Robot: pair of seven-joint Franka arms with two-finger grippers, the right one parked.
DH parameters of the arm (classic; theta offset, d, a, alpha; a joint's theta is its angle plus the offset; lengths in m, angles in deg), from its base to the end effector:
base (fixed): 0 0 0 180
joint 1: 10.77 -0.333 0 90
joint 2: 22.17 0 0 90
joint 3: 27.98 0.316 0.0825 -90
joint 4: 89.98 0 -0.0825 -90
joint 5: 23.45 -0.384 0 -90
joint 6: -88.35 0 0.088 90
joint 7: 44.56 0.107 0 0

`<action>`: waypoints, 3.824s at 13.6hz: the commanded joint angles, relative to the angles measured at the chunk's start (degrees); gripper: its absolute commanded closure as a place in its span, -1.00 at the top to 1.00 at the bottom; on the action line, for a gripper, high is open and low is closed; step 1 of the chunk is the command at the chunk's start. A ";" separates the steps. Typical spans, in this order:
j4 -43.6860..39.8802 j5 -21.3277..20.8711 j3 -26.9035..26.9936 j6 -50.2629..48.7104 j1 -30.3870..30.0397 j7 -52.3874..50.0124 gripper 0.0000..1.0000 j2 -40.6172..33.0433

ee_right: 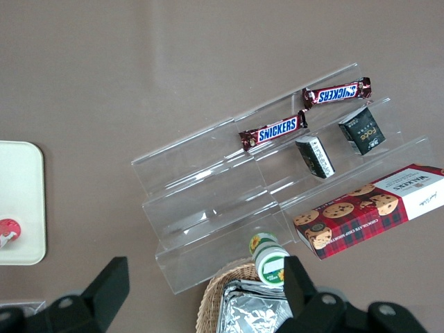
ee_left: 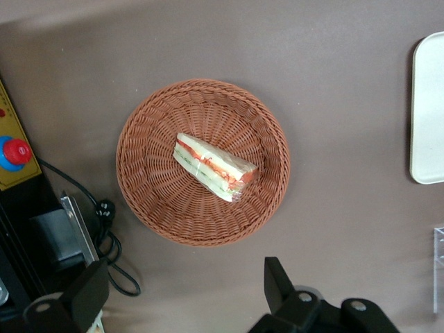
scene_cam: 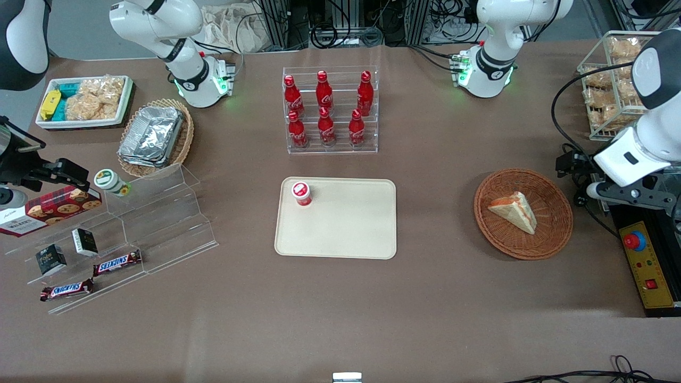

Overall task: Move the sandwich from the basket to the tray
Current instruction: 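Move the left gripper down over the wrapped sandwich in the wicker basket, then close the left gripper on the wrapped sandwich and lift it, then carry the sandwich with the left gripper over to the cream tray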

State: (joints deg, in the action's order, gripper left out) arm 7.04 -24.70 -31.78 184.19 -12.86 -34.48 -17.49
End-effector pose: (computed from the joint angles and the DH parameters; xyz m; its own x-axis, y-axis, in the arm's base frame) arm 0.5772 -0.0139 0.5288 0.9730 -0.2066 -0.1031 -0.2075 -0.9782 0.0021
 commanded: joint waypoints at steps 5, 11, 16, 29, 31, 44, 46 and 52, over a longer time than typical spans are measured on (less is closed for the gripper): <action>-3.17 0.02 0.54 -3.82 1.92 -9.95 1.00 3.23; 9.74 -0.33 0.54 6.96 1.92 -38.94 1.00 1.65; 21.88 -1.04 0.63 23.31 1.92 -48.20 1.00 1.91; 24.53 -9.74 0.63 35.99 2.79 -71.87 -0.29 14.04; 23.83 -9.65 0.63 35.65 2.79 -71.87 -1.00 13.77; -10.79 -3.50 -14.90 1.54 3.32 -60.80 -1.00 14.73; -13.69 -3.85 -20.87 1.80 3.50 -58.60 -1.00 18.50; -16.16 -12.61 -22.49 13.91 16.93 -60.08 -1.00 33.34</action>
State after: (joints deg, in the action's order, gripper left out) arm -4.44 -33.34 -54.72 195.73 0.51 -94.18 8.97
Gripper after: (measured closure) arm 0.806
